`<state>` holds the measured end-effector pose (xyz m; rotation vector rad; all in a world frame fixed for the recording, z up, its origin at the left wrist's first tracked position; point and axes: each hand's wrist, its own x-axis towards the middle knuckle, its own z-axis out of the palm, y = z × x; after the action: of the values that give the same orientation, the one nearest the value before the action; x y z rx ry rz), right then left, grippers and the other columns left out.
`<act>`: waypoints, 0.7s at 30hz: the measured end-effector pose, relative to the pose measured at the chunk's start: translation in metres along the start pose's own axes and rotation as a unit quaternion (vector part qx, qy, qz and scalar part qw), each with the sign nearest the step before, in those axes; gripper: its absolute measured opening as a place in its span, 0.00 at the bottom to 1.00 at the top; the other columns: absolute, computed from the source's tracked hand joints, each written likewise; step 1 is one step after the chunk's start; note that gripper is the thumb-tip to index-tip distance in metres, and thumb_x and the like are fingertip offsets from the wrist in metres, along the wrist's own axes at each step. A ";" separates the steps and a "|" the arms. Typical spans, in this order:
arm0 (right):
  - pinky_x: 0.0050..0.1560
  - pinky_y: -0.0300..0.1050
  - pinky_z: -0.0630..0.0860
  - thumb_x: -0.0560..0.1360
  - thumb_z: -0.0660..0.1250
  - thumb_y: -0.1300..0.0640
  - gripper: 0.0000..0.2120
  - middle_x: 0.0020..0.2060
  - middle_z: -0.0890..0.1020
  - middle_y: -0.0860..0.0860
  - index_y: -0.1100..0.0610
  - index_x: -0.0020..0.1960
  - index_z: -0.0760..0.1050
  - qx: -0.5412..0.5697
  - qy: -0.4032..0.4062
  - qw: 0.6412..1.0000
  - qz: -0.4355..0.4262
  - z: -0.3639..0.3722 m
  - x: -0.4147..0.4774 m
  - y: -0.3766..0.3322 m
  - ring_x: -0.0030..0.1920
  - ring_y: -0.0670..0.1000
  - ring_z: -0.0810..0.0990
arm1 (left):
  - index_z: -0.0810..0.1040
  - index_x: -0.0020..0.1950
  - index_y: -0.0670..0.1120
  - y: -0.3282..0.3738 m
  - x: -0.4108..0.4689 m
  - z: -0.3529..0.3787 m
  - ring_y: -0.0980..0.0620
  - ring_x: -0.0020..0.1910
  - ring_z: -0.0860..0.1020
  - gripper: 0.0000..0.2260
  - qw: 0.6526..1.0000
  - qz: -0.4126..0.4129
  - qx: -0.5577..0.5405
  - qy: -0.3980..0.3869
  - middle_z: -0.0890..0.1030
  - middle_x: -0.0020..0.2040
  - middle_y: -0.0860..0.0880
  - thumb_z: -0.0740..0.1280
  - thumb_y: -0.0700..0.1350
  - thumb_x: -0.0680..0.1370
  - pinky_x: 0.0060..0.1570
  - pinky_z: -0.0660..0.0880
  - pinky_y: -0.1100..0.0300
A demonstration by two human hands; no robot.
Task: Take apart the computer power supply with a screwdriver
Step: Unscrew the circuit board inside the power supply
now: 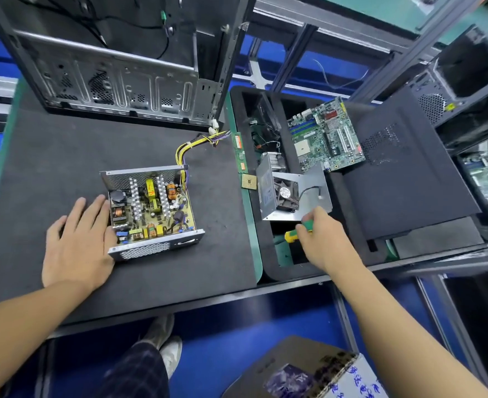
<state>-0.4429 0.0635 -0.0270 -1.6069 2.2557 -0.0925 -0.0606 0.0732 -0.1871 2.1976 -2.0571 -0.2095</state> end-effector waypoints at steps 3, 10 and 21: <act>0.41 0.46 0.66 0.80 0.62 0.57 0.07 0.48 0.76 0.55 0.59 0.54 0.69 -0.014 0.043 0.999 0.003 -0.005 0.001 0.003 0.44 0.56 0.73 | 0.67 0.76 0.43 0.000 0.001 -0.002 0.47 0.78 0.58 0.27 1.000 -0.003 0.001 -0.005 0.66 0.77 0.48 0.45 0.51 0.81 0.70 0.58 0.46; 0.30 0.39 0.63 0.78 0.64 0.53 0.06 0.40 0.74 0.49 0.54 0.49 0.68 0.024 0.086 0.994 -0.057 -0.025 0.000 -0.034 0.36 0.47 0.71 | 0.67 0.76 0.44 0.002 0.000 -0.007 0.47 0.78 0.59 0.27 1.000 -0.006 0.005 -0.021 0.66 0.77 0.49 0.46 0.51 0.81 0.69 0.60 0.45; 0.28 0.35 0.66 0.77 0.66 0.53 0.07 0.37 0.74 0.46 0.50 0.48 0.68 0.123 0.024 0.970 -0.210 0.004 0.016 -0.146 0.35 0.42 0.72 | 0.67 0.77 0.43 0.000 -0.001 -0.010 0.46 0.78 0.61 0.27 1.000 0.001 0.008 -0.021 0.67 0.77 0.50 0.45 0.51 0.81 0.68 0.63 0.46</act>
<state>-0.3148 -0.0017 0.0031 -1.9257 1.8120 -0.5048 -0.0588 0.0745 -0.1775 2.2196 -2.0894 -0.2432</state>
